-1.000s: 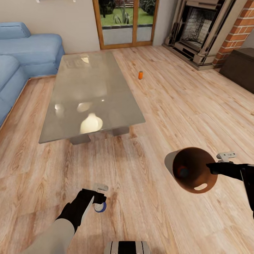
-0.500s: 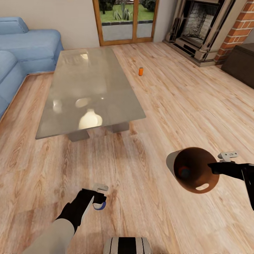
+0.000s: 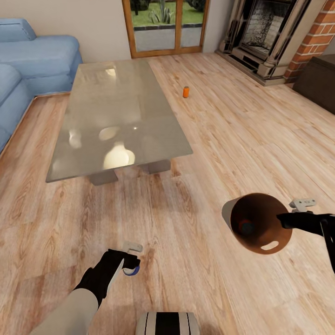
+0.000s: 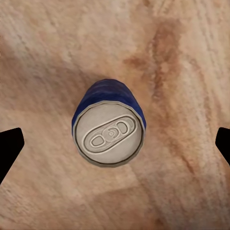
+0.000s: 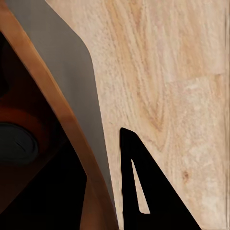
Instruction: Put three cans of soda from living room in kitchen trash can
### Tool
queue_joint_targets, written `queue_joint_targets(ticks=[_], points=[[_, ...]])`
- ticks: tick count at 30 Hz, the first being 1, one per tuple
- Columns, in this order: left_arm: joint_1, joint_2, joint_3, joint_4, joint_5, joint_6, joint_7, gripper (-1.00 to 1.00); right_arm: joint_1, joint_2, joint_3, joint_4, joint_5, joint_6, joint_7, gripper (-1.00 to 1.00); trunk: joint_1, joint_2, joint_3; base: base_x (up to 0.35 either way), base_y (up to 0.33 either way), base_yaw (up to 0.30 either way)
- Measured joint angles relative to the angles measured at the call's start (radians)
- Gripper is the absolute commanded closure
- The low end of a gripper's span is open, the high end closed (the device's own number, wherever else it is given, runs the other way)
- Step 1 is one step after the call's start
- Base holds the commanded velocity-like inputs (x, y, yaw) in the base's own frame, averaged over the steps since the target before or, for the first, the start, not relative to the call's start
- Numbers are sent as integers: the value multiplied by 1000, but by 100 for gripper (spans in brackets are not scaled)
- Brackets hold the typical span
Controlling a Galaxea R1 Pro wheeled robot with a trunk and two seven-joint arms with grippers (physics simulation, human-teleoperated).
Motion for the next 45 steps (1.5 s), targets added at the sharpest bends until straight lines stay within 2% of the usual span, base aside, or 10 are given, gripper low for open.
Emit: queue_joint_targets(ticks=[4,7,13,25,33,38,45], points=[[0,0,0,0,0,0,0,-100,-1,-3,8,-43,-9,37,1,100,8,-14,-7,0,0,0],[-1,0,0,0,0,0,0,-100,-2,-8,43,-73,9,66,2,100,19,-35,-18,0,0,0],[0,0,0,0,0,0,-1,-100,-3,-13,66,-119,26,120,2,100,42,-77,-45,0,0,0],[-1,0,0,0,0,-1,0,-100,-3,-14,93,-142,21,142,3,100,88,-161,-101,0,0,0],[0,0,0,0,0,-2,0,-100,-2,-14,110,-144,20,143,3,100,88,-161,-111,0,0,0],[0,0,0,0,1,-2,0,-100,-2,-15,114,-144,30,139,2,100,88,-161,-112,0,42,0],[0,0,0,0,1,-2,-1,-100,-1,-14,115,-143,23,142,1,100,88,-161,-112,0,63,0]])
